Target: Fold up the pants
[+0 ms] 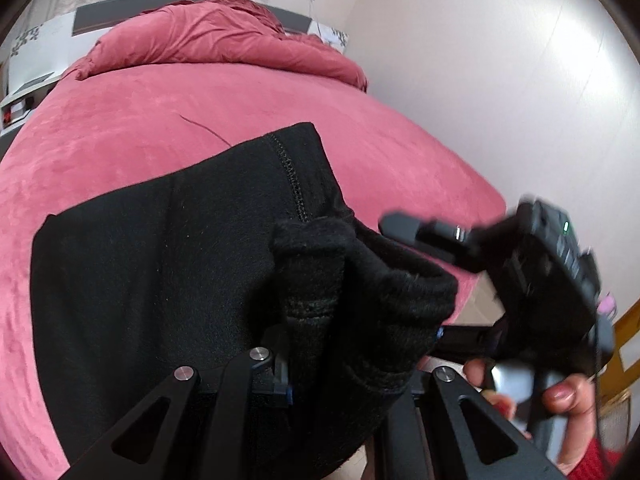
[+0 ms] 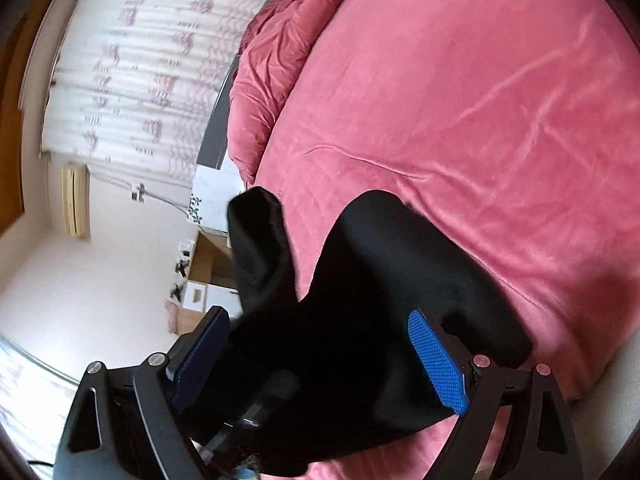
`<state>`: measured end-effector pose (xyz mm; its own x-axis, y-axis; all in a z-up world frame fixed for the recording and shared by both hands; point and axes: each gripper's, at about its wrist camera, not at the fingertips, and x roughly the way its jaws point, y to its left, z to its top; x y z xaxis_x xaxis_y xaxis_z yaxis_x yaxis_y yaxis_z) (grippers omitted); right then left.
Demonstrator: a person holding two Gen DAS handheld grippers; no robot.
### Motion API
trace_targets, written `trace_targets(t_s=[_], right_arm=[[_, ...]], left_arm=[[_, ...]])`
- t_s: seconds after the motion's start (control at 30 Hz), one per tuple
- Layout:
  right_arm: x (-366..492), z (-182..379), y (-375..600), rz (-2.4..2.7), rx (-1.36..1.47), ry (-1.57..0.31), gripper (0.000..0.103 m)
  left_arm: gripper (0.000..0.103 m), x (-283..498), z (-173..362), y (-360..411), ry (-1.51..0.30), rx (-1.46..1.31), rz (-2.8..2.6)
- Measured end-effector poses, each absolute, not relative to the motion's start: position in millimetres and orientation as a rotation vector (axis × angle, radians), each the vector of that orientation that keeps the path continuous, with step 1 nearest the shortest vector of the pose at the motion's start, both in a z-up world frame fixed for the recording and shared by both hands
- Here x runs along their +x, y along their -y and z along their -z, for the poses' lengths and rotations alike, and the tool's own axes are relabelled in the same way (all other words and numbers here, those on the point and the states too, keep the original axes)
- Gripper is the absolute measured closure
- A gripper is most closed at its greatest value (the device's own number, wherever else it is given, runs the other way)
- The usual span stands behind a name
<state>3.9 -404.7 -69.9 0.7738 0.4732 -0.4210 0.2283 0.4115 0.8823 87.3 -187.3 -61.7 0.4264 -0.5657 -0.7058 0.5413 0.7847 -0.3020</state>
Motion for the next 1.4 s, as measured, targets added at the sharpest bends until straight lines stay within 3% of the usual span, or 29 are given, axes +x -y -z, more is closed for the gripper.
trace_targets(t_s=[0.1,0.17,0.37,0.67,0.93,1.03,1.23,1.3,1.4], right_arm=[[8,79,405,-0.203,1.211,-0.733,0.01],[12,86,405,-0.217,1.238,-0.745,0.01],[21,100,402,-0.207,1.241,-0.786,0.01],[23,100,395,-0.214,1.168,-0.836,0.01],[35,99,380,-0.213,1.053,-0.9,0.01],[39,98,375,-0.189,0.984,-0.93,0.02],[56,91,355,-0.109,0.725,-1.056,0.065],[62,83,353,-0.108,0.675,-1.067,0.086],[64,60,359,-0.142,0.676,-0.992,0.089]], left_arm=[[0.087,95,72,204,-0.922,0.017,0.68],[0.077,96,79,213,-0.96,0.045,0.68],[0.063,84,72,209,-0.988,0.034,0.798],[0.059,88,44,131,-0.905,-0.188,0.798],[0.059,122,60,87,-0.87,0.036,0.387],[0.058,139,78,71,-0.955,0.011,0.299],[0.048,140,94,52,-1.032,-0.114,0.261],[0.048,141,92,53,-1.052,-0.118,0.245],[0.048,152,91,56,-1.072,-0.118,0.24]])
